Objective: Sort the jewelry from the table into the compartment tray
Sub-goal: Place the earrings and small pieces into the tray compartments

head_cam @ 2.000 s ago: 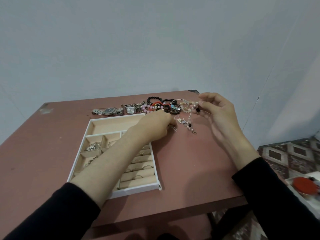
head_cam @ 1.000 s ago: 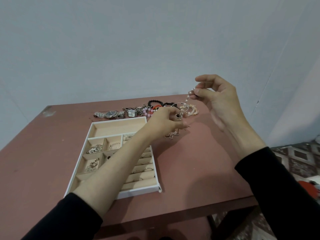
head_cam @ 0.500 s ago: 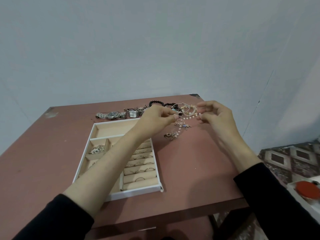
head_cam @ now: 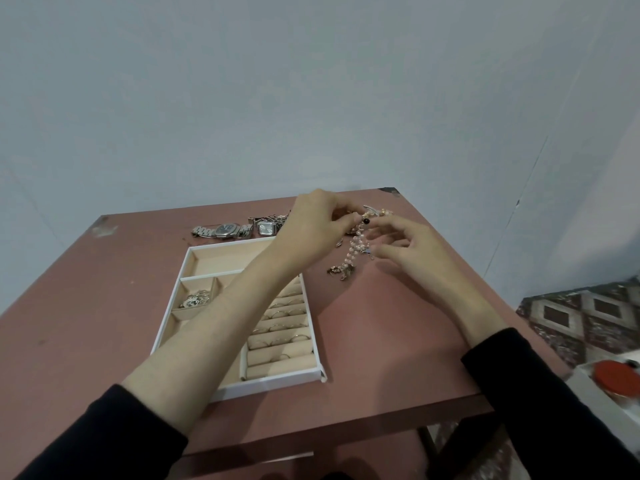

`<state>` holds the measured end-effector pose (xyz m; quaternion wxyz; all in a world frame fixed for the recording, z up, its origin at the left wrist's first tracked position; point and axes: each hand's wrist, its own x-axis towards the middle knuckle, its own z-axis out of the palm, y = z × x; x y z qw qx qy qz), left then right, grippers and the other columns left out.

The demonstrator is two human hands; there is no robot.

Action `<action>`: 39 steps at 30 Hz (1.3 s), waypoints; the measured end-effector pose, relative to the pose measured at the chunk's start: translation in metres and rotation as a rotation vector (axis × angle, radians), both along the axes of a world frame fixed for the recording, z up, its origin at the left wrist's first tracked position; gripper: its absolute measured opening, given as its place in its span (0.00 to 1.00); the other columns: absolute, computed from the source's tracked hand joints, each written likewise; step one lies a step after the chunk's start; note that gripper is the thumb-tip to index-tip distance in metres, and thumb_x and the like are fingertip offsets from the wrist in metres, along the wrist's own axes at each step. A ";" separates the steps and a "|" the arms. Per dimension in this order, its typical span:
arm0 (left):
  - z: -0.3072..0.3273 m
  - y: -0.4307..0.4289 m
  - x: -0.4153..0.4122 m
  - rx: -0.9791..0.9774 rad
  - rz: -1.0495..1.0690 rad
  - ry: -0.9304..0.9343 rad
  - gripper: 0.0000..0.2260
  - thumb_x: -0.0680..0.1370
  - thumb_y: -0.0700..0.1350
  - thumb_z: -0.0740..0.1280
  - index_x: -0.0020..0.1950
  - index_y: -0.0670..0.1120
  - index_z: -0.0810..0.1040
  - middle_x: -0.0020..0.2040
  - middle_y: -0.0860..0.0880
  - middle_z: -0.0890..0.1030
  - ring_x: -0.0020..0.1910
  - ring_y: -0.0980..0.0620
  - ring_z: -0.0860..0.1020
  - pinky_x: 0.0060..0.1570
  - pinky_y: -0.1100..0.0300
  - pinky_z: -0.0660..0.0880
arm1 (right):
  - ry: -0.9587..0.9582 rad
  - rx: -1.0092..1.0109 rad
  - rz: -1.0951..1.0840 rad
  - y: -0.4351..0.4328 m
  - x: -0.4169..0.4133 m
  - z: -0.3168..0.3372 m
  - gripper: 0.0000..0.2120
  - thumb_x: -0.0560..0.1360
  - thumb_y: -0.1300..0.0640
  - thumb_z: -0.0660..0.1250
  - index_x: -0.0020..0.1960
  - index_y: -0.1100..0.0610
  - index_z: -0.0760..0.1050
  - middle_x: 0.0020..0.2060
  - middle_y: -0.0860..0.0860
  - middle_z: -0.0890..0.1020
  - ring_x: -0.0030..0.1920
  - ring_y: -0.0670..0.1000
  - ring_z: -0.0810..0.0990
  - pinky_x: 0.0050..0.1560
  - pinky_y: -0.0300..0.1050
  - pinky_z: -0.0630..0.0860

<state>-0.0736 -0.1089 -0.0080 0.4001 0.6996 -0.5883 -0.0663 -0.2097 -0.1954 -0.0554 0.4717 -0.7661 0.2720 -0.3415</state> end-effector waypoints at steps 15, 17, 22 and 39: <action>-0.004 0.002 0.004 0.056 0.010 -0.008 0.06 0.75 0.40 0.67 0.50 0.45 0.83 0.32 0.56 0.79 0.26 0.70 0.74 0.33 0.79 0.68 | -0.209 0.152 -0.032 -0.003 -0.003 0.003 0.06 0.73 0.58 0.68 0.40 0.56 0.83 0.36 0.55 0.81 0.38 0.53 0.74 0.36 0.42 0.66; -0.007 0.002 0.004 0.071 0.011 -0.017 0.06 0.75 0.40 0.67 0.49 0.46 0.83 0.33 0.54 0.80 0.27 0.69 0.74 0.34 0.78 0.69 | -0.225 0.129 -0.041 -0.002 -0.003 0.004 0.05 0.74 0.59 0.68 0.40 0.56 0.82 0.35 0.51 0.81 0.36 0.48 0.76 0.35 0.37 0.68; -0.009 0.001 0.002 0.117 0.014 -0.037 0.05 0.75 0.41 0.67 0.47 0.48 0.82 0.32 0.54 0.80 0.34 0.57 0.78 0.34 0.72 0.70 | -0.272 0.098 -0.129 0.000 -0.004 0.005 0.05 0.73 0.61 0.69 0.39 0.57 0.80 0.33 0.51 0.80 0.30 0.43 0.74 0.27 0.31 0.70; -0.022 0.011 0.013 0.250 -0.035 -0.063 0.08 0.74 0.39 0.66 0.37 0.49 0.79 0.36 0.52 0.82 0.25 0.63 0.74 0.27 0.75 0.66 | -0.512 0.261 -0.178 -0.008 -0.008 0.012 0.06 0.76 0.61 0.66 0.40 0.57 0.78 0.32 0.52 0.82 0.31 0.47 0.78 0.32 0.39 0.73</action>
